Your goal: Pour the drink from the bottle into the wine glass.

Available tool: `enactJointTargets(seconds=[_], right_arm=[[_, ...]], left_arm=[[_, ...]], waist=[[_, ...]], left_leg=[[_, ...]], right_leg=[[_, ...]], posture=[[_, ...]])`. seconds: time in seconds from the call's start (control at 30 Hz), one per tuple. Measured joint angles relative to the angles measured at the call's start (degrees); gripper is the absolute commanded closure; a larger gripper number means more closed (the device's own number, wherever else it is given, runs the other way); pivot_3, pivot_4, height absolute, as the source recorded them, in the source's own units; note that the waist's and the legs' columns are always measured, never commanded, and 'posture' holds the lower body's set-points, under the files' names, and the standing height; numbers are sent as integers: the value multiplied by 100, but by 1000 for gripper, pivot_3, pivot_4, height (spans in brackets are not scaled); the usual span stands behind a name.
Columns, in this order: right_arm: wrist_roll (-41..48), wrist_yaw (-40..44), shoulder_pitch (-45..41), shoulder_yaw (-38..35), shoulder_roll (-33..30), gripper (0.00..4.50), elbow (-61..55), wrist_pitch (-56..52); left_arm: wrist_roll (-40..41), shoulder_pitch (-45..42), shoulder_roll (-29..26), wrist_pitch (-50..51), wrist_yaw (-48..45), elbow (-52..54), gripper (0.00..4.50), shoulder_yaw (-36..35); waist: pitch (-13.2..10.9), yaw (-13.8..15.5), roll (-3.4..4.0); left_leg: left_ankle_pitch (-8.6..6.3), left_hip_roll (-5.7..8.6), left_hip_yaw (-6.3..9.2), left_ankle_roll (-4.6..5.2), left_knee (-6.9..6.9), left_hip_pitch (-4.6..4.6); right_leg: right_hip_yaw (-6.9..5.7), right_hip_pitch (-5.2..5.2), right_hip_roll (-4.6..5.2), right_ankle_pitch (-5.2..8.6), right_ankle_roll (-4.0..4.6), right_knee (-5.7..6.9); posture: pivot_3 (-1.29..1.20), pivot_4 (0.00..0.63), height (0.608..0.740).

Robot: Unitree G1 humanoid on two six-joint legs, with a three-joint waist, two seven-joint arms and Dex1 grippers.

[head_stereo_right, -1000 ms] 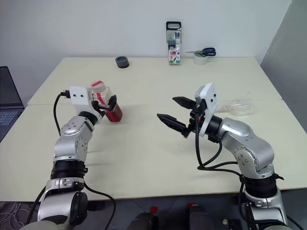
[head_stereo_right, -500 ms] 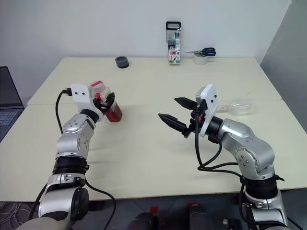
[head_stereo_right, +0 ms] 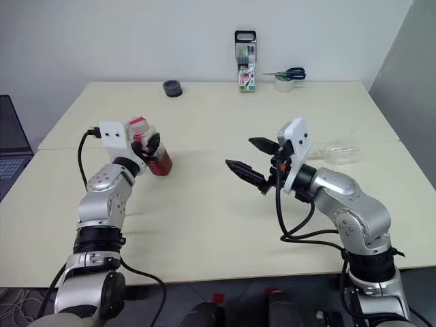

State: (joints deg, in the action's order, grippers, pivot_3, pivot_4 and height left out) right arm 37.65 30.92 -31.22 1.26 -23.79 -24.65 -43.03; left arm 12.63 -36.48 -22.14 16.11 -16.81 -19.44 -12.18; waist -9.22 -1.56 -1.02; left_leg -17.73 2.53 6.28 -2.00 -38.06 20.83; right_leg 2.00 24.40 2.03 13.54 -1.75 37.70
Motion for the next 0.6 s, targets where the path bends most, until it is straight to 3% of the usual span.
enactJointTargets(seconds=[0.4, 0.6], right_arm=[[346, -96, -764, -96, 149, 0, 124, -456], [561, -229, -958, -124, 96, 0, 76, -917]], left_arm=[[901, -141, -542, 1393, -3203, 1889, 2686, 1757], [1069, -561, -622, 1302, -4134, 1952, 2686, 1981]], waist=[[-2, -34, 2], [-2, -25, 2]], left_leg=[[0, -4, -6, 1, 3, 1], [0, -2, -6, 2, 0, 2]], right_leg=[[3, 6, -6, 0, 1, 4], [1, 6, -6, 0, 1, 4]], posture=[[0, 150, 740], [0, 150, 740]])
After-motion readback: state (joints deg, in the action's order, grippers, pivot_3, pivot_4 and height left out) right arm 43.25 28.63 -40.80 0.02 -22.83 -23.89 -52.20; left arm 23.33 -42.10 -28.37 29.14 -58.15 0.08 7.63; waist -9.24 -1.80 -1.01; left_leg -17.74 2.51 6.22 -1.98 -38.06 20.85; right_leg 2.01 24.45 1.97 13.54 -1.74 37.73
